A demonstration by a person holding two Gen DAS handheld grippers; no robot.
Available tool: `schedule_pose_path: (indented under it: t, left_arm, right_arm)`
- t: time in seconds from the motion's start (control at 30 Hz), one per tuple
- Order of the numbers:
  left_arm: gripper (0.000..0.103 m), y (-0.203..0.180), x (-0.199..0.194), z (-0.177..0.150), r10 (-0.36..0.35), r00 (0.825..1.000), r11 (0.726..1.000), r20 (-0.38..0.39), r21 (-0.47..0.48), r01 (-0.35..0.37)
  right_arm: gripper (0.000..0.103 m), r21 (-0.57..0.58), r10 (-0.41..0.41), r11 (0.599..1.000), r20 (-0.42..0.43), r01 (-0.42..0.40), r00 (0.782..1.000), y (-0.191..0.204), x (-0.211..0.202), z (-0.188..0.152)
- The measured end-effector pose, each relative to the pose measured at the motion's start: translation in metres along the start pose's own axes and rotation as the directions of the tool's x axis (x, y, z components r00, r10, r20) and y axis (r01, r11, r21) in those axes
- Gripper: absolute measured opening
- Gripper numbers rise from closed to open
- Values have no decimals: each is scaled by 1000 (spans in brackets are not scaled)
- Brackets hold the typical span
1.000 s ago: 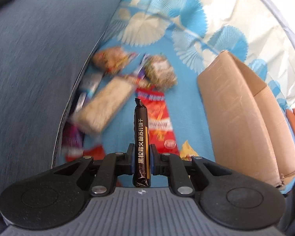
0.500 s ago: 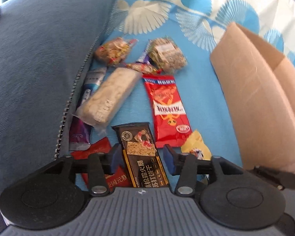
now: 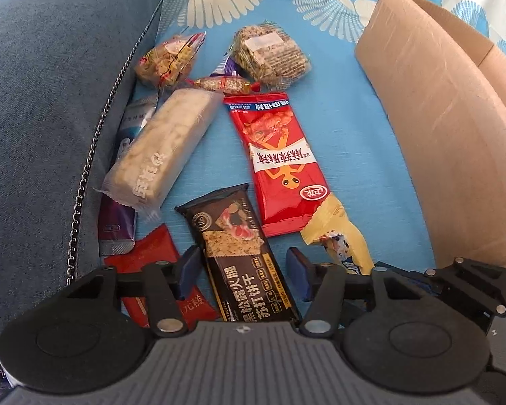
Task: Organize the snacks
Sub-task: 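Lift the yellow bar with the right gripper while the left gripper grasps the dark biscuit pack, then carry both snacks over the cardboard box and open both grippers to drop them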
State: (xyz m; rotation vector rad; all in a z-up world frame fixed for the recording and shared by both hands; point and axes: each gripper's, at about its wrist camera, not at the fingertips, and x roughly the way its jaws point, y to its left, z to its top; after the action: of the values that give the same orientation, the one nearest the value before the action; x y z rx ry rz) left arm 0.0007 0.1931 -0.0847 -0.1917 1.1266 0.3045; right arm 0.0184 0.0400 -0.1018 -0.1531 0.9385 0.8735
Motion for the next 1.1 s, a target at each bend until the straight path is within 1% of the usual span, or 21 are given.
schedule_pose_path:
  t: [0.03,0.1,0.17,0.2,0.23,0.27,0.33,0.53,0.63,0.77,0.93,1.1]
  left_arm:
    - [51,0,0,0,-3,1000,1000,0,-1,3]
    - [47,1,0,0,-9,1000,1000,5,0,9]
    - [46,2,-1,0,-26,1000,1000,13,-2,26]
    - [44,4,-2,0,-33,999,999,19,-7,33]
    - [43,5,-4,0,-40,999,999,26,-14,40]
    - [43,7,-5,-1,-47,998,999,36,-23,47]
    - [43,10,-11,-3,-67,996,997,63,-36,69]
    - [43,19,-28,-8,-106,985,992,138,-51,114]
    - [43,24,-35,-11,-131,976,988,174,-57,143]
    - [43,31,-47,-16,-153,961,983,230,-68,173]
    - [43,37,-61,-22,-172,938,975,301,-82,206]
    - [43,38,-71,-26,-180,915,972,362,-75,221]
  right_arm:
    - [44,-9,-5,1000,1,5,1000,1,0,0]
    - [40,-34,-21,999,6,21,1000,3,0,0]
    - [29,-48,-32,998,12,33,999,4,-1,-1]
    - [27,-50,-34,998,15,34,999,4,-1,-1]
    - [22,-49,-35,998,18,36,999,3,-2,-1]
    - [21,-49,-35,998,20,36,999,3,-3,-1]
    - [20,-51,-39,998,30,40,999,3,-6,-2]
    - [19,-76,-55,995,105,63,993,9,-22,-6]
    - [19,-82,-62,994,135,73,989,11,-31,-8]
    - [19,-74,-66,994,176,81,982,13,-46,-8]
    - [19,-71,-52,995,243,71,969,15,-69,-5]
    - [19,-65,-45,995,334,71,941,8,-99,2]
